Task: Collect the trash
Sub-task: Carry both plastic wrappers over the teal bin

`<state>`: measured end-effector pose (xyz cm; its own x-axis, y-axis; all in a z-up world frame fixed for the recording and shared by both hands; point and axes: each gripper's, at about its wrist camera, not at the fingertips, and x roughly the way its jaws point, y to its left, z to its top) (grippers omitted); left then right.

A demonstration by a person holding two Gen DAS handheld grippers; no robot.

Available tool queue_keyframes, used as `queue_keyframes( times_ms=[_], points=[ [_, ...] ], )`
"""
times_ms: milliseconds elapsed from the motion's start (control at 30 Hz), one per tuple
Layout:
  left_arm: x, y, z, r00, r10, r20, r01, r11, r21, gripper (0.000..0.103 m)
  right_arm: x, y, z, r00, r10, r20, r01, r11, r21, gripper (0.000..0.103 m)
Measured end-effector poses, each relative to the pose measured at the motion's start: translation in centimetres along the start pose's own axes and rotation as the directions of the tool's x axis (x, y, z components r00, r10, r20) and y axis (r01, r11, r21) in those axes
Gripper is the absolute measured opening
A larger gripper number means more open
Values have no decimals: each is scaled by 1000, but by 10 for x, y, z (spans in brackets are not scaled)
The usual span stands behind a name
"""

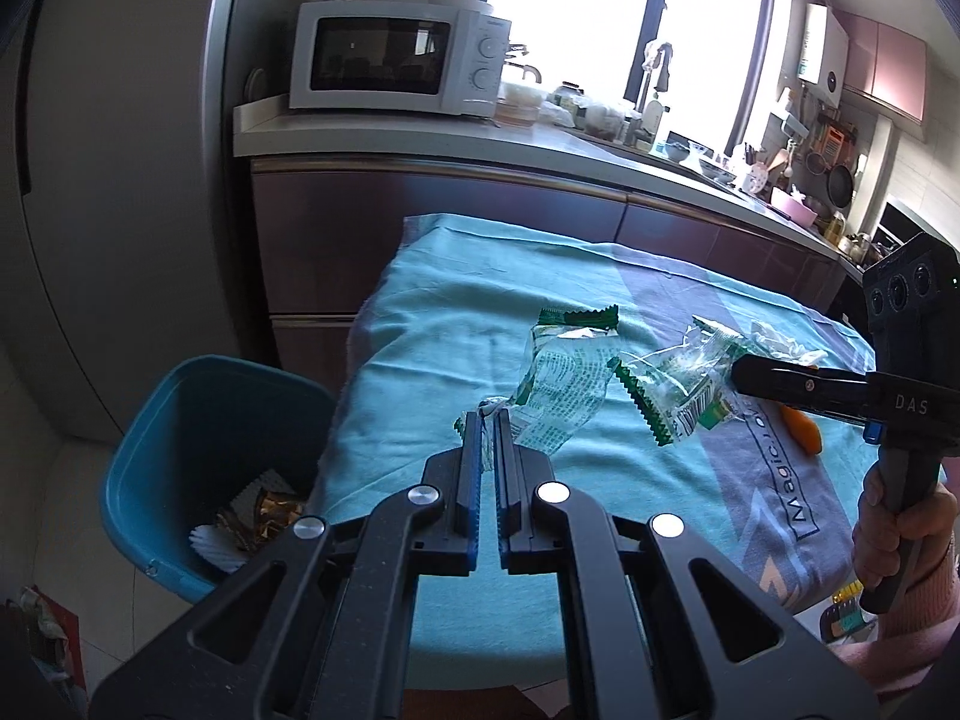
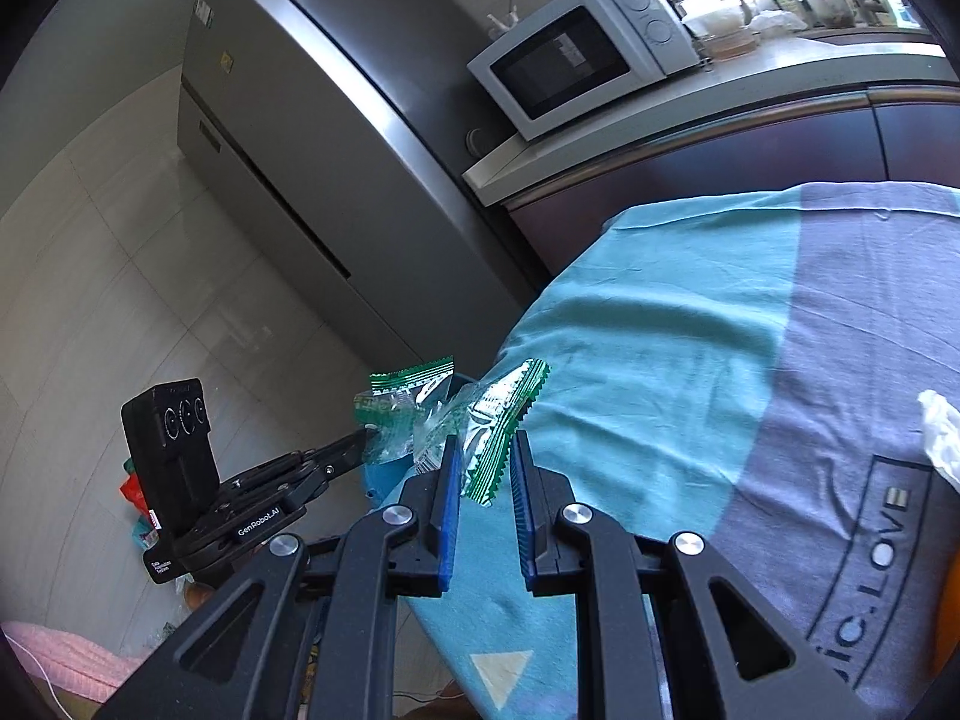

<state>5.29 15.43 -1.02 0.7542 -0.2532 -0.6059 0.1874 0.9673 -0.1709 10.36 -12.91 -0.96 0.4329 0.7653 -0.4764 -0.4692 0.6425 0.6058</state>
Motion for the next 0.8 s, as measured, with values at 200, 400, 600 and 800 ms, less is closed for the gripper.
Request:
queue_keyframes(
  times_ms=[200, 400, 600, 800],
  points=[
    [-9, 20, -3, 999, 40, 8, -40, 999, -33, 4, 20, 13, 6, 999, 28, -34, -29, 999, -34, 15],
    [-18, 38, -6, 997, 82, 16, -81, 995, -59, 4, 37, 23, 11, 996, 54, -65, -57, 997, -58, 15],
    [-26, 55, -6, 992, 121, 25, -118, 989, -89, 4, 53, 30, 14, 993, 73, -90, -80, 994, -74, 15],
    [-33, 71, -8, 987, 159, 31, -155, 981, -116, 4, 65, 35, 17, 990, 88, -111, -98, 992, -85, 15]
  ],
)
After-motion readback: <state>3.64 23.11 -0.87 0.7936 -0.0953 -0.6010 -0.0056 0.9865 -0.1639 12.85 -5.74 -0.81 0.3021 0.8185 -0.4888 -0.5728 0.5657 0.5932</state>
